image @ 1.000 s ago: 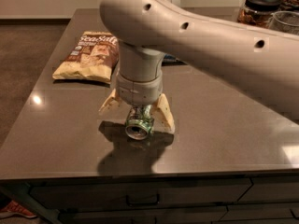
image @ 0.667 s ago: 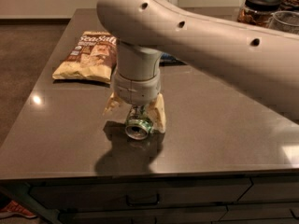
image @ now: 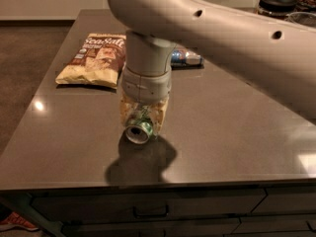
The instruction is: Place green can upright
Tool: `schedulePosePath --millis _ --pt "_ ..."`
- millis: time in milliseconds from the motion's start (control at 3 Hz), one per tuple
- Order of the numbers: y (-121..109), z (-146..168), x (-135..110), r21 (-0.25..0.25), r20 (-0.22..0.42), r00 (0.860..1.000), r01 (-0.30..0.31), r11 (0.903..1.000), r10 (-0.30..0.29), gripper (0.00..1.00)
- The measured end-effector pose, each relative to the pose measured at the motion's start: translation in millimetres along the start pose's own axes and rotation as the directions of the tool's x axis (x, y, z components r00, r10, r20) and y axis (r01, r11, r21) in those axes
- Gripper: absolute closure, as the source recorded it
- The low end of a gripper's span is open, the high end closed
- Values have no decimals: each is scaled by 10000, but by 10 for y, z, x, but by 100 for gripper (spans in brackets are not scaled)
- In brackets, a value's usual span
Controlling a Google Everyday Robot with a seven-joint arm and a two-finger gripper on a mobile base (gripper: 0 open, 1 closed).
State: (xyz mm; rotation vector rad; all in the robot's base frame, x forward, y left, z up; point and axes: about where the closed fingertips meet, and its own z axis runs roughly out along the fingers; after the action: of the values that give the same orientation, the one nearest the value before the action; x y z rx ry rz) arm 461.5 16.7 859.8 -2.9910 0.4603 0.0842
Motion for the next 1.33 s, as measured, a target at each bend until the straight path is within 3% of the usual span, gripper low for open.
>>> schedulePosePath --millis 333,667,1000,1333 --pt "-98 -197 7 866 678 9966 -535 9948 477 99" --pt "-137 -365 31 1982 1528 9829 -1326 9712 1030 100" --pt "-153 -469 59 2925 2416 9553 -2392 9258 1705 100" --pt "-147 -555 139 3669 3492 8970 -3969 8413 2709 100"
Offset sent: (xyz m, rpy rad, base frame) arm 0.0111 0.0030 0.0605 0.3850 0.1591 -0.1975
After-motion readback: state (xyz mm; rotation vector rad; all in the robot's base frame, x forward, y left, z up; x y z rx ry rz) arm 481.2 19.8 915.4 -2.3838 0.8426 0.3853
